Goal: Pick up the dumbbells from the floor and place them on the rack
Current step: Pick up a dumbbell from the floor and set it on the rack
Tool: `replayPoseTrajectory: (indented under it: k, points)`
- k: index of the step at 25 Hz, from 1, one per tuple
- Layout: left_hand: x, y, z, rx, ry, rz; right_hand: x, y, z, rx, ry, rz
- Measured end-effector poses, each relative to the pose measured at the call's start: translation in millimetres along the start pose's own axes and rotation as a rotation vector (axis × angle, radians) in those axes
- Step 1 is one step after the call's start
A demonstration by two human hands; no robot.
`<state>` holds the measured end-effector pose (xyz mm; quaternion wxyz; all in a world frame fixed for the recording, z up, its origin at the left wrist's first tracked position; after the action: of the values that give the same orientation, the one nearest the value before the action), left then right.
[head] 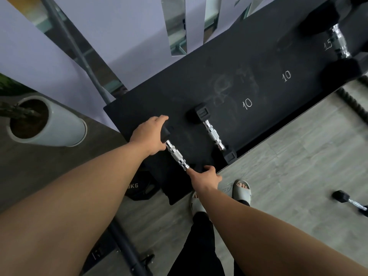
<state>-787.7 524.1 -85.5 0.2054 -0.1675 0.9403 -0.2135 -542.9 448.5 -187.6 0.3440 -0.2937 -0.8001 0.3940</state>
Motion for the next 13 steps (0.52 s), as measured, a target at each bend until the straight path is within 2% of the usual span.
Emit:
replayPoseTrajectory:
  k: [4,13]
  points:
    - [-19,-5,-26,-0.022,0.028,0.020,10,-11,-20,0.000,0.030,-0.020]
    - [-130,18,-102,-0.120,0.080,0.147,69,-13,-127,-0.119,0.153,-0.137]
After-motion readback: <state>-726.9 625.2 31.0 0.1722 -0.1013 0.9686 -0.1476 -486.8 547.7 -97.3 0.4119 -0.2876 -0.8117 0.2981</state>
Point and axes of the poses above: each hand's wrist, its own y-axis towards the middle knuckle, its own z-axis out of the palm, x = y × z, the point moved 8 cm from there along y, towards the middle knuckle, and after that the axes turned 8 degrees about -y, right-handed, at the moved point
